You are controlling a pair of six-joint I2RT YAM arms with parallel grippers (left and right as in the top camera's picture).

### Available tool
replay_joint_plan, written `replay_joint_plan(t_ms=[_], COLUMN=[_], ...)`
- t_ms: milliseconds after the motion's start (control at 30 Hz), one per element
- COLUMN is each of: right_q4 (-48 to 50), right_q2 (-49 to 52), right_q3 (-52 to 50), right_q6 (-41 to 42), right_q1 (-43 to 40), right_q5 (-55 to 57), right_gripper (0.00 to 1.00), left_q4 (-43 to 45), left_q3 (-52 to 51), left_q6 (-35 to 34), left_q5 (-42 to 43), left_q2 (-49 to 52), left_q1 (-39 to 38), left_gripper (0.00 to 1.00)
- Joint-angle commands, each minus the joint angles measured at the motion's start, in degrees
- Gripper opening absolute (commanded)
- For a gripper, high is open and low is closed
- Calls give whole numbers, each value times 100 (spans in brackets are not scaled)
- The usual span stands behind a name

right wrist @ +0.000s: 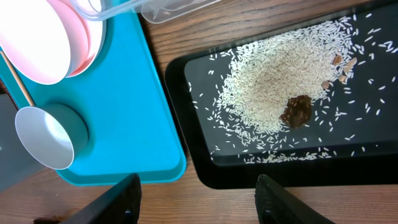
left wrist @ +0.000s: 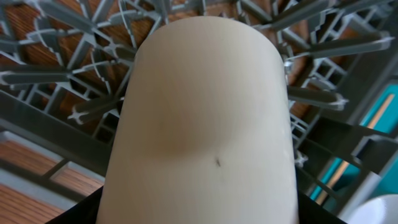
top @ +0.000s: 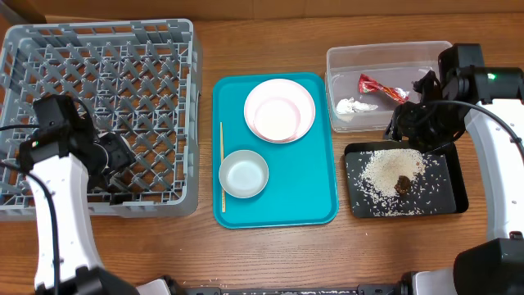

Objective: Sort waste into correct bins and load items into the dishwasher
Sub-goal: 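Place the paper cup upside down in the dish rack with the left gripper, then reach the left gripper to the teal tray and grasp the small white bowl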

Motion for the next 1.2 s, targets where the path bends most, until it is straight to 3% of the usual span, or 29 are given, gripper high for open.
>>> replay_joint_plan(t_ms=[0,67,100,167,200,267,467,733,800,900,1033,1167], right_q4=[-2,-4,-4,-7,-9,-26,-59,-55,-44,-50,-63,-50], right_q2=[-166,-166,-166,-166,-166,-166,-166,-166,-166,-166,-166,-164], right_q3=[50,50,50,50,50,50,50,50,50,50,50,50], right_q6=[-44,-44,-44,-44,-44,-44,-44,-46,-44,-42,-13,0], right_q1=[15,15,15,15,15,15,15,15,15,15,15,15], right_q5=[57,57,57,57,57,57,57,61,61,57,13,13], right_gripper=[61,61,61,61,61,60,61,62,67,85,100,100], left_q4=[22,20,24,85,149,313,306,-562,-673,-855,-892,-815], left_q3=[101,101,101,101,101,131,1049,2441,2457,2457,2376,2192], left_q6=[96,96,94,96,96,87,-127,-33,15,11,4,-146], left_q5=[20,22,22,-2,-42,-37,350,1036,1082,1078,789,549], left_q2=[238,382,437,533,564,573,570,490,393,358,372,437], left_q1=[26,26,26,26,26,50,173,-120,-424,-1058,-2129,-3392], left_gripper=[9,16,25,48,73,98,100,100,100,100,100,100])
